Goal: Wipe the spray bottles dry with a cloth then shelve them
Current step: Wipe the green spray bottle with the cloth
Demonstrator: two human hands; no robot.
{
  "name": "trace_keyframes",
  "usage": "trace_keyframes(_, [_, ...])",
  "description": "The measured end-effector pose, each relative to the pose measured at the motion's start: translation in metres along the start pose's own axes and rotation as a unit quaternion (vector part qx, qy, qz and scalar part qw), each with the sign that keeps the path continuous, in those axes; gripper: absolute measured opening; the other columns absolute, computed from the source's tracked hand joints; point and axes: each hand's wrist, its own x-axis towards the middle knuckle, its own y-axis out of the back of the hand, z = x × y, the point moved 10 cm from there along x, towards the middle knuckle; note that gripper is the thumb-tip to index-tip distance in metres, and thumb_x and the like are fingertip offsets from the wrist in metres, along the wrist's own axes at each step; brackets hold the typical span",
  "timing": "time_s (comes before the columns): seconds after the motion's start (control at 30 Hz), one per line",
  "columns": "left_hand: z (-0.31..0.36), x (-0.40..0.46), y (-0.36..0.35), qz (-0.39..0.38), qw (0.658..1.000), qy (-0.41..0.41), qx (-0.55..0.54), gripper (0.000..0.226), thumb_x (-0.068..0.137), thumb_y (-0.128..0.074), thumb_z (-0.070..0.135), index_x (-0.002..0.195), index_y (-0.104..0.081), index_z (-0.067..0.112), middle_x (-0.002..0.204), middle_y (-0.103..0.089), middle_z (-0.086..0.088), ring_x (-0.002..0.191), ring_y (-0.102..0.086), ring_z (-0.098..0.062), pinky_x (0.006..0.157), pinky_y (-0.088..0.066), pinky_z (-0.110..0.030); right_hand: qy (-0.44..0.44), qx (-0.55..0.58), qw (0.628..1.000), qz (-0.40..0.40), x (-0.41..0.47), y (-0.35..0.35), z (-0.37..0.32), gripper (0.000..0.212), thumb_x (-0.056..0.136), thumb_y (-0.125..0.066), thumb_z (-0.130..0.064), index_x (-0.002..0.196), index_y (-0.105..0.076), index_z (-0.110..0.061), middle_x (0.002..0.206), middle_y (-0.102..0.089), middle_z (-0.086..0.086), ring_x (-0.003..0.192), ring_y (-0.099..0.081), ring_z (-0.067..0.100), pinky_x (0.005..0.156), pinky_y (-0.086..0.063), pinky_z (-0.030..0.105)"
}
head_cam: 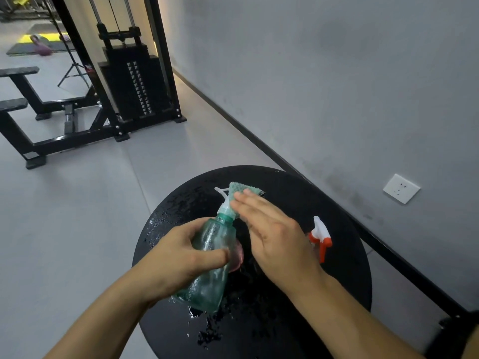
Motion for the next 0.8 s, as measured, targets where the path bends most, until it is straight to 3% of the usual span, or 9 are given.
trace_keyframes(0.13, [0.003, 0.001, -0.001, -0.008, 1.0, 0.001, 0.005, 0.039, 0.069, -0.084, 0.028, 0.108, -0.077, 0.03, 0.1, -0.081, -0.008, 0.089, -0.079, -0.034, 0.085, -0.065, -0.046, -0.027, 0.011, 0.999, 0.041, 0.002, 0.01, 0.009, 0.044, 0.097, -0.057, 0.002, 0.137, -0.061, -0.015, 0.144, -0.056, -0.004, 0.14, -0.041, 0.002, 0.116, -0.035, 0.025])
trace_keyframes(0.27, [0.0, 0.0, -0.005, -0.007, 1.0, 0.01, 0.022, 0.039, 0.063, -0.083, 0.034, 0.101, -0.076, 0.032, 0.095, -0.081, -0.007, 0.084, -0.078, -0.025, 0.086, -0.062, -0.048, -0.007, 0.016, 1.0, -0.016, -0.001, -0.007, -0.003, 0.044, 0.099, -0.055, 0.001, 0.139, -0.059, -0.017, 0.145, -0.055, -0.007, 0.141, -0.038, 0.0, 0.117, -0.033, 0.023])
trace_keyframes(0.47, [0.003, 0.0, -0.002, -0.013, 1.0, 0.0, 0.028, 0.049, 0.061, -0.084, 0.037, 0.109, -0.077, 0.031, 0.099, -0.081, -0.008, 0.093, -0.077, -0.039, 0.09, -0.063, -0.054, -0.039, 0.014, 0.999, 0.024, 0.004, 0.011, 0.015, 0.044, 0.097, -0.055, 0.001, 0.136, -0.062, -0.018, 0.143, -0.057, -0.007, 0.138, -0.042, 0.0, 0.115, -0.035, 0.023])
trace_keyframes(0.63, [-0.003, 0.0, -0.003, -0.007, 0.999, 0.005, 0.036, 0.047, 0.061, -0.085, 0.039, 0.107, -0.076, 0.034, 0.097, -0.08, -0.008, 0.091, -0.078, -0.035, 0.088, -0.064, -0.051, 0.007, 0.004, 0.999, -0.031, -0.001, -0.007, -0.002, 0.047, 0.096, -0.056, 0.005, 0.137, -0.061, -0.017, 0.143, -0.057, -0.007, 0.14, -0.04, 0.0, 0.116, -0.035, 0.024])
trace_keyframes(0.8, [-0.002, 0.002, 0.005, 0.006, 1.0, -0.002, 0.021, 0.041, 0.065, -0.082, 0.028, 0.105, -0.077, 0.041, 0.099, -0.081, -0.01, 0.086, -0.079, -0.036, 0.083, -0.065, -0.05, -0.034, -0.005, 0.999, 0.02, 0.004, 0.008, 0.013, 0.043, 0.097, -0.054, 0.002, 0.135, -0.062, -0.015, 0.142, -0.058, -0.004, 0.139, -0.043, 0.004, 0.116, -0.034, 0.024])
